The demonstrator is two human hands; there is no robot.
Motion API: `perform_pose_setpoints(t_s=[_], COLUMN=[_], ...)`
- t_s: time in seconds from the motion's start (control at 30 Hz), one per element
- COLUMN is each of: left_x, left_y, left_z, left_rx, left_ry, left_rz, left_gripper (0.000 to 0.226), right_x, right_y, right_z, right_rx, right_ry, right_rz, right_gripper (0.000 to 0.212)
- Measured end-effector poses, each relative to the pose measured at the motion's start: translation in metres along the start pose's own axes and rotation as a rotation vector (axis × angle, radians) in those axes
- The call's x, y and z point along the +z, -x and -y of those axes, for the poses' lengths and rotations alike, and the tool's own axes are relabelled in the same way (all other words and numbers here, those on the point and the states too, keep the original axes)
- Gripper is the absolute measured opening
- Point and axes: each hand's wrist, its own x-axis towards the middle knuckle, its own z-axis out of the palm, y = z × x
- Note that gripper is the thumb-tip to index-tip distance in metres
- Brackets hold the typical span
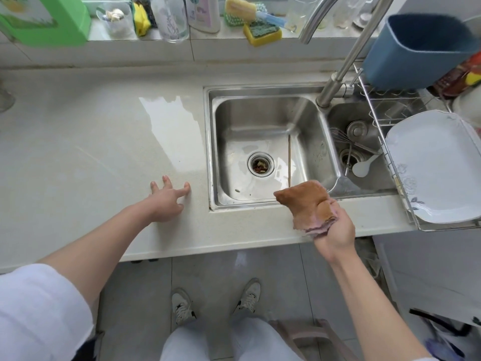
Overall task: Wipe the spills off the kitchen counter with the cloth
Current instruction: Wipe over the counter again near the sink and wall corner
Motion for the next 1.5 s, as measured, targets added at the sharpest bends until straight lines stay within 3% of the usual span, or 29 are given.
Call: perform_pose_setpoints(t_s=[0.1,0.2,0.33,0.4,0.47,0.5,0.57,0.67,0.83,0.9,1.03,1.1,1.17,1.27,1.33,1.4,1.5], left_x=[-0.002,-0.003,-0.002,-0.002,-0.001,-0.001,0.000,0.001,0.001,0.002,0.004,0.004,0.004,0.003,0.002,0.002,0.003], left_y=[0.000,-0.001,-0.002,-0.002,-0.003,-0.005,-0.005,-0.005,-0.007,-0.007,-0.007,-0.006,-0.006,-0.004,-0.005,-0.005,-0.005], left_z=[0.001,0.001,0.002,0.003,0.002,0.003,0.003,0.003,0.004,0.004,0.005,0.004,0.003,0.004,0.004,0.004,0.004], left_rx=[-0.009,-0.010,-0.007,-0.004,0.003,0.001,0.003,0.002,0.005,0.010,0.010,0.010,0.010,0.007,0.015,0.016,0.014], left_ry=[-0.003,-0.005,0.000,-0.002,-0.011,-0.012,-0.017,-0.010,-0.016,-0.014,-0.007,-0.007,-0.006,-0.010,-0.006,-0.017,-0.038], left_rz=[0.013,0.020,0.023,0.023,0.022,0.019,0.015,0.015,0.010,0.010,0.000,0.000,0.002,0.010,0.016,0.018,0.013], left_gripper=[0.066,0.066,0.066,0.066,0.066,0.066,0.066,0.066,0.065,0.065,0.065,0.066,0.066,0.067,0.067,0.067,0.068], right_x=[0.005,0.010,-0.001,-0.020,-0.041,-0.043,-0.031,0.001,0.008,-0.020,-0.049,-0.033,-0.002,0.036,0.031,0.006,-0.027], right_y=[-0.002,-0.003,-0.006,-0.012,-0.016,-0.014,-0.005,-0.004,-0.002,-0.016,-0.041,-0.049,-0.045,-0.021,-0.014,-0.022,-0.037], right_z=[0.007,-0.003,0.004,0.009,0.010,0.011,0.005,-0.032,-0.069,-0.046,-0.001,-0.010,-0.032,-0.075,-0.073,-0.041,0.013], right_rx=[0.106,0.101,0.096,-0.032,-0.306,-0.462,-0.548,-0.410,-0.611,-0.671,-0.455,-0.425,-0.489,-0.554,-0.492,-0.487,-0.457], right_ry=[-0.038,0.129,0.323,0.798,1.397,1.519,1.469,1.469,1.617,1.593,1.331,1.277,1.327,1.495,1.518,1.523,1.388], right_rz=[0.056,-0.016,0.004,-0.090,-0.315,-0.386,-0.328,-0.103,0.173,0.053,-0.540,-0.612,-0.448,0.135,0.367,0.227,-0.171], right_gripper=[0.040,0.023,0.024,0.028,0.036,0.035,0.032,0.041,0.023,0.027,0.027,0.030,0.033,0.034,0.029,0.021,0.029])
